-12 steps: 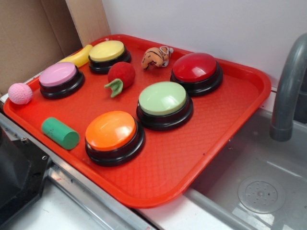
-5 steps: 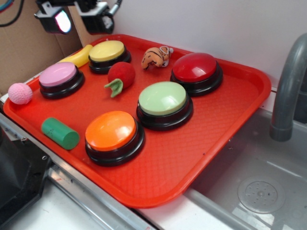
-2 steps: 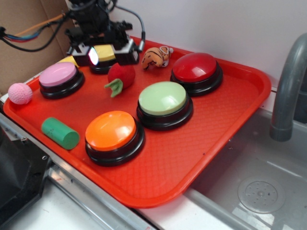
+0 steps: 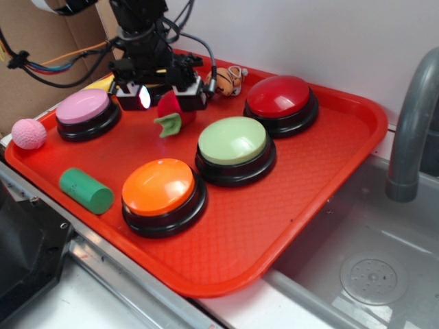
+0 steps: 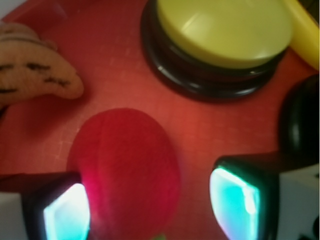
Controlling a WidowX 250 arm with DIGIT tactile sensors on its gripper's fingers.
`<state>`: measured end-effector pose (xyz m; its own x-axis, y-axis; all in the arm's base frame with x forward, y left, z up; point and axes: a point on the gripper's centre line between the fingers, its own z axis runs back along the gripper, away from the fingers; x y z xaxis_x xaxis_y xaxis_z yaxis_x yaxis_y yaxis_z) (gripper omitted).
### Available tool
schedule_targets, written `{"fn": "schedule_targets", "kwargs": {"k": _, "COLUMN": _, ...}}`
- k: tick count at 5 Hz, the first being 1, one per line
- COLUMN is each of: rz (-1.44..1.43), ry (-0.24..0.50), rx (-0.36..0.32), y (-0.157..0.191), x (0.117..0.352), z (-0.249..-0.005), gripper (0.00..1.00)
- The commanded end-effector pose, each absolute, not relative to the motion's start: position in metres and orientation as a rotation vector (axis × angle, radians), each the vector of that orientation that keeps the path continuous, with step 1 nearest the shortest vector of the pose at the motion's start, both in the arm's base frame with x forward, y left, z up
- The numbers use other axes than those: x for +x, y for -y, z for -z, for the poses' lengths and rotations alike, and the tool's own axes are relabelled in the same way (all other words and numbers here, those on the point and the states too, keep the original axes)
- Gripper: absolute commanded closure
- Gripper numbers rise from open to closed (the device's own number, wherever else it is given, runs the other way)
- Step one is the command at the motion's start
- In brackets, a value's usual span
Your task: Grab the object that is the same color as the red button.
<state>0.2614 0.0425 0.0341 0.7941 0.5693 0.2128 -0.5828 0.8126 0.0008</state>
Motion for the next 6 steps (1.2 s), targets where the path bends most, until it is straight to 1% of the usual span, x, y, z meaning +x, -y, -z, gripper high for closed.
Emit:
{"fn": "schedule_targets", "kwargs": {"k": 1, "rz": -0.654, "ry": 0.224, "rx": 0.05, "y": -0.054, "x": 0.264, "z": -0.031, "gripper": 0.92}}
{"fn": "schedule_targets", "kwargs": {"k": 2, "rz": -0.607, "ry": 0.218, "rx": 0.041, "y": -0.051, "x": 0.265, "z": -0.037, "gripper": 1.0}}
{"fn": "schedule_targets", "kwargs": {"k": 3, "rz": -0.546, "ry": 0.206, "rx": 0.06, "y": -0.049, "x": 0.265, "z": -0.053, "gripper": 1.0}}
{"fn": "schedule_targets", "kwargs": {"k": 4, "rz": -0.391, "ry": 0.133, "rx": 0.069, "y": -0.052, "x": 0.26, "z": -0.087, "gripper": 1.0}}
{"fn": "schedule_targets", "kwargs": {"k": 5, "rz": -0.26, "ry": 0.083, "rx": 0.045, "y": -0.055, "x": 0.243, "z": -0.12, "gripper": 1.0}}
{"fn": "schedule_targets", "kwargs": {"k": 6, "rz": -0.205, "ry": 0.087, "rx": 0.021, "y": -0.064, "x": 0.222, "z": -0.138, "gripper": 1.0}}
